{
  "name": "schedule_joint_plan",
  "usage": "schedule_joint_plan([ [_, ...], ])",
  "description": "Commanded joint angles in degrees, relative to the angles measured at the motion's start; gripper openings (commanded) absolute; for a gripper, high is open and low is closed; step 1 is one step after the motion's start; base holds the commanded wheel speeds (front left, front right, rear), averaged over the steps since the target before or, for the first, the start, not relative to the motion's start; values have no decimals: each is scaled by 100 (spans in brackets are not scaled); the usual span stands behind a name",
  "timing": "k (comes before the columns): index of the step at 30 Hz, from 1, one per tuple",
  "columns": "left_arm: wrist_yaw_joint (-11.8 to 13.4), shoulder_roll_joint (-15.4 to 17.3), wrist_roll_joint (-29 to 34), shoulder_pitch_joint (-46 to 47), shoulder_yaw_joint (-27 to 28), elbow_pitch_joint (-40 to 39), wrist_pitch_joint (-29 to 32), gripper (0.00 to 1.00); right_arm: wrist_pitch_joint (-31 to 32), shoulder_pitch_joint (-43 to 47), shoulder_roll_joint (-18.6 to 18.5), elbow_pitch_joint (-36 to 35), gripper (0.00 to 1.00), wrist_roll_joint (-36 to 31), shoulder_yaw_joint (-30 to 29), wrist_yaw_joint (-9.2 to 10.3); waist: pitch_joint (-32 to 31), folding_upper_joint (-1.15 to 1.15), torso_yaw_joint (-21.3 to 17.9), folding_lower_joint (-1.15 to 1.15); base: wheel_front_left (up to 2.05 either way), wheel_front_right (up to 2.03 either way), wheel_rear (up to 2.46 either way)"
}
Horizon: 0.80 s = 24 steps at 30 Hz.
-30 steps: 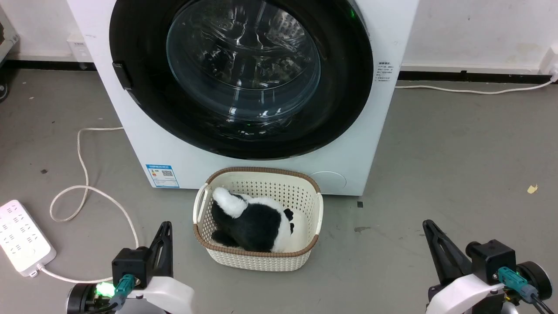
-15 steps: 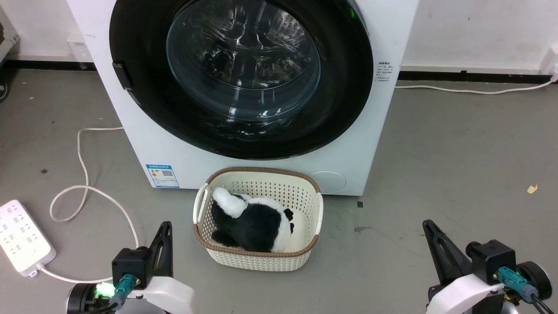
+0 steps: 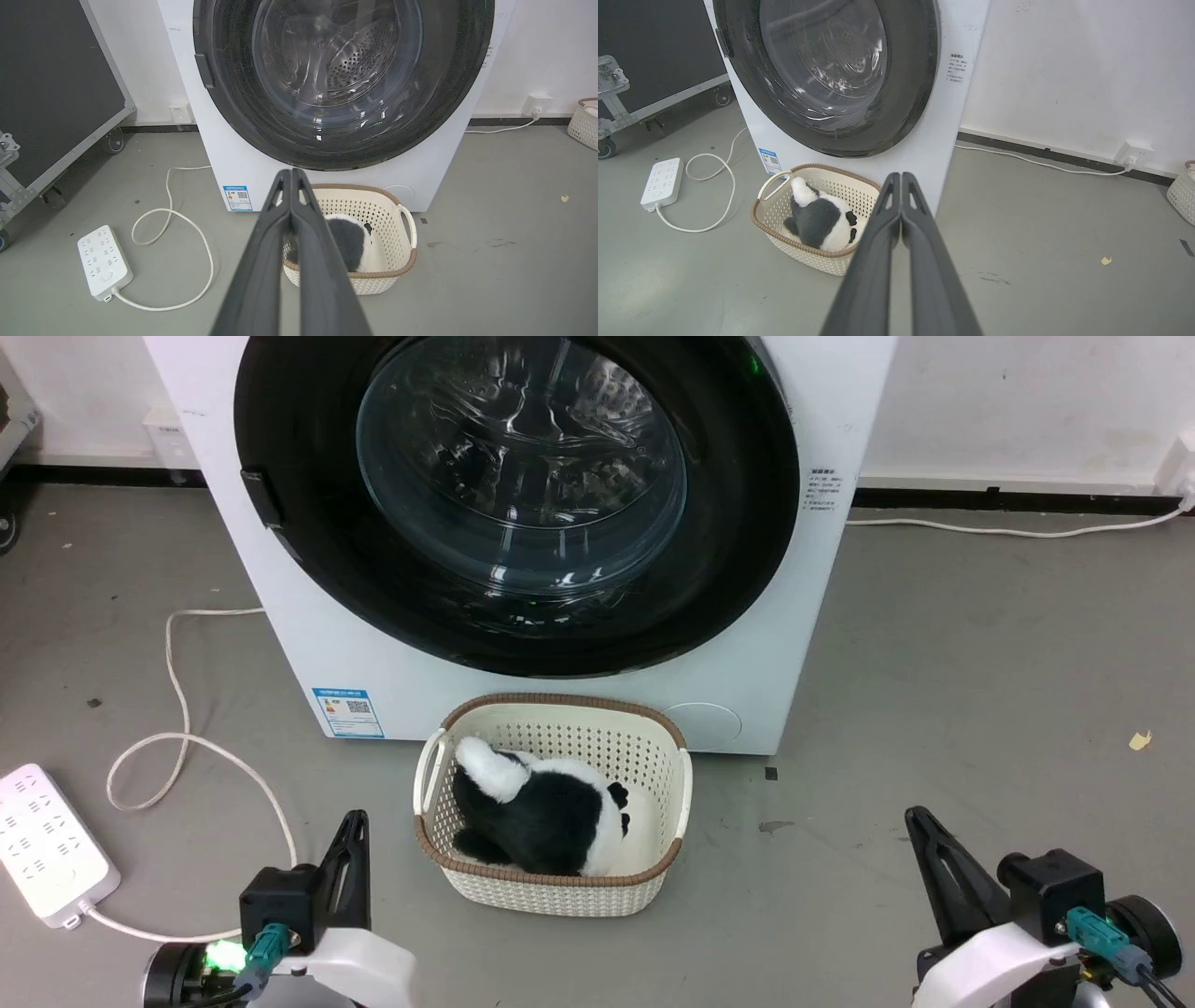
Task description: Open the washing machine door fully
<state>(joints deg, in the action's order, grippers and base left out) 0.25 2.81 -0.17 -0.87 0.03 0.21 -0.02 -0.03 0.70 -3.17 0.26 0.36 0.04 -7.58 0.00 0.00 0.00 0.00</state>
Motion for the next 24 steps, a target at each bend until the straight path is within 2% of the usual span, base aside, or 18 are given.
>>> schedule_joint_plan([
  [1,1,0,-2,-2,-3,1,-2,100,-2,1,0,0,100,6,0,0,0,0,0,0,0,0,0],
  [24,59,1,-71,32,-130,15,-232,100,-232,-40,0,-22,100,212,51,0,110,0,22,0,0,0,0],
])
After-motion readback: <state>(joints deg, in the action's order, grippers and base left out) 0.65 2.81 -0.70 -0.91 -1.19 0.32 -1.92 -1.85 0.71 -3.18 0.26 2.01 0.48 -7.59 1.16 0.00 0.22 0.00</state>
